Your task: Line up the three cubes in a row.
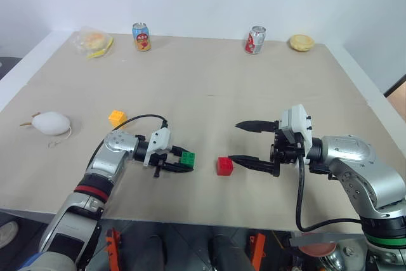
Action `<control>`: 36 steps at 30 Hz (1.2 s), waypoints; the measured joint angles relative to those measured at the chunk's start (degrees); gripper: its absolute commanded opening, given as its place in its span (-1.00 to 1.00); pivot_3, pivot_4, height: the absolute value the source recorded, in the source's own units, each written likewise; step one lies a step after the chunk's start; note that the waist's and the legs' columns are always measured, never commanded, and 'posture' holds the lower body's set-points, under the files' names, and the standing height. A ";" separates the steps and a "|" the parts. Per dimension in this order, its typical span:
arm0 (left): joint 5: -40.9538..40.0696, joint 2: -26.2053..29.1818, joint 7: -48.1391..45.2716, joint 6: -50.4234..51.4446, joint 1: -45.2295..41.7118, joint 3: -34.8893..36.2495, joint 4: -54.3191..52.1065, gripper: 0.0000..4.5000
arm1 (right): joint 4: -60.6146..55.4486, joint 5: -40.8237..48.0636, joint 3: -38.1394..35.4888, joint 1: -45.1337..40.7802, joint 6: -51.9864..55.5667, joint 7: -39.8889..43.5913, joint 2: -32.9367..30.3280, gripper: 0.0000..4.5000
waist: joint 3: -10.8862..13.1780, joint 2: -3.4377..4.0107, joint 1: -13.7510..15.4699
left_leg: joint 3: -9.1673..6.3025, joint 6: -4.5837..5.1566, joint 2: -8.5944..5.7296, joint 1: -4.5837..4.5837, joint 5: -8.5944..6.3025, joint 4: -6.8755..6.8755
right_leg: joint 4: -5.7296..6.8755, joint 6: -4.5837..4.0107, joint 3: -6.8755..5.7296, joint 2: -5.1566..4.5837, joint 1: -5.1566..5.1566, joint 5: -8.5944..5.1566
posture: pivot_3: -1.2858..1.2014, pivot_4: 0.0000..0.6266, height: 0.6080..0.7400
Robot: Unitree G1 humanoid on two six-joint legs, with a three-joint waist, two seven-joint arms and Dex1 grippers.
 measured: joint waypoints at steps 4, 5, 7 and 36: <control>1.09 -0.01 0.05 0.08 0.01 -0.07 0.58 0.67 | 0.07 -0.03 0.03 -0.24 -0.08 0.08 0.01 1.00 | 0.00 0.00 0.00 | 0.00 0.00 0.00 -0.01 0.00 0.00 | 0.00 0.00 0.01 0.01 -0.01 0.02 | 0.03 -0.52 0.90; 1.09 -0.01 0.03 0.08 0.02 -0.07 0.57 0.82 | 0.09 -0.03 0.05 -0.39 -0.12 0.15 0.01 1.00 | 0.00 0.00 0.00 | 0.00 0.00 0.00 0.00 0.00 0.00 | 0.00 0.00 0.00 0.01 -0.01 0.01 | 0.03 -0.52 0.90; 1.07 0.01 -0.03 0.09 0.03 -0.05 0.52 0.99 | 0.14 -0.02 0.06 -0.62 -0.18 0.28 0.01 1.00 | 0.00 0.00 0.00 | 0.00 0.00 0.00 -0.01 0.00 -0.01 | 0.00 0.00 0.00 0.01 -0.02 0.01 | 0.03 -0.52 0.90; 0.18 -0.21 63.16 27.87 13.52 28.83 -26.26 0.99 | 15.33 -4.74 8.70 -16.32 -5.47 -0.79 14.72 1.00 | 0.00 0.00 0.08 | -0.10 0.02 0.05 0.02 0.05 -0.04 | 0.01 0.25 -0.13 0.04 0.03 0.25 | 0.03 -0.52 0.90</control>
